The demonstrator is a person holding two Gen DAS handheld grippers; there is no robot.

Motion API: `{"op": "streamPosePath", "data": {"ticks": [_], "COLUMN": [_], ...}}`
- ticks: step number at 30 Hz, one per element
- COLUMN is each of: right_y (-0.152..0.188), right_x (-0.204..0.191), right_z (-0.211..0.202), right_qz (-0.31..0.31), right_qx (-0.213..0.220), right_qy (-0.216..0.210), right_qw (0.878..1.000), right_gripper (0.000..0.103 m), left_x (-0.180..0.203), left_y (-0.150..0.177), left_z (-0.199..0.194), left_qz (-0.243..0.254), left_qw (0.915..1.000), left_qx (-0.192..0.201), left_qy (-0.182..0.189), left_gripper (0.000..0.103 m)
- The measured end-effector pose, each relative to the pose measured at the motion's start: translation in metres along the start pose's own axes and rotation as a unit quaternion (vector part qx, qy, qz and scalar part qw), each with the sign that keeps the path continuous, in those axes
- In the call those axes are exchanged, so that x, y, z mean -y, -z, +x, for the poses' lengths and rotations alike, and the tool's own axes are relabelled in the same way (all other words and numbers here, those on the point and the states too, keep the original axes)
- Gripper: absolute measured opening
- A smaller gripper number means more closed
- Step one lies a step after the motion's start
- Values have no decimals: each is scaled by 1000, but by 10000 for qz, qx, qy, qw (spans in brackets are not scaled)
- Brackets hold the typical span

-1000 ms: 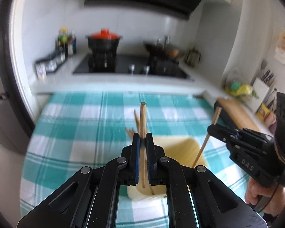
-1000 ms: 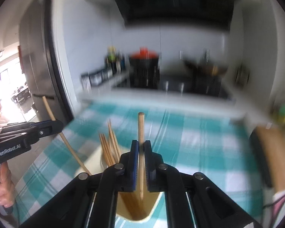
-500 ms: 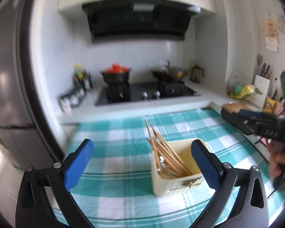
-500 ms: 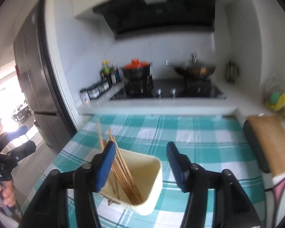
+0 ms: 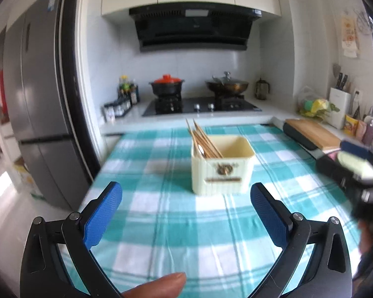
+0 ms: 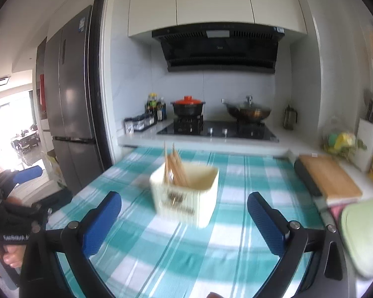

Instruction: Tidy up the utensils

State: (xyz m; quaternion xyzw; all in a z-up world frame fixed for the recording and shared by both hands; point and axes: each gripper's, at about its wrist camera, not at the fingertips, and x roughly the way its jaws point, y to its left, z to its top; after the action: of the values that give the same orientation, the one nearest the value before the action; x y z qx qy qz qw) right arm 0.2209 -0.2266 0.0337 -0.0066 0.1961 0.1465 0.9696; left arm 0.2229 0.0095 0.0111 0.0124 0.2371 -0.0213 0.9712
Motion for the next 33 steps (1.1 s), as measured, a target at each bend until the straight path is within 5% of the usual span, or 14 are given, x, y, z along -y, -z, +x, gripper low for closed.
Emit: {"op": "streamPosePath", "data": {"ticks": [7, 33], "right_y": [32, 14], "right_x": [-13, -45], "right_z": [-25, -58], "right_qz": [239, -58], "right_qx": [-230, -321], "right_qy": [143, 607], "right_qw": [9993, 9976], "right_gripper": [103, 103], "left_x": [3, -11], "left_y": [10, 10], "left_z": [-21, -41], "left_qz": [-47, -213], "left_qw": [9997, 9987], "left_qx": [2, -143], "left_qy": [-226, -438], "left_gripper": [103, 103]}}
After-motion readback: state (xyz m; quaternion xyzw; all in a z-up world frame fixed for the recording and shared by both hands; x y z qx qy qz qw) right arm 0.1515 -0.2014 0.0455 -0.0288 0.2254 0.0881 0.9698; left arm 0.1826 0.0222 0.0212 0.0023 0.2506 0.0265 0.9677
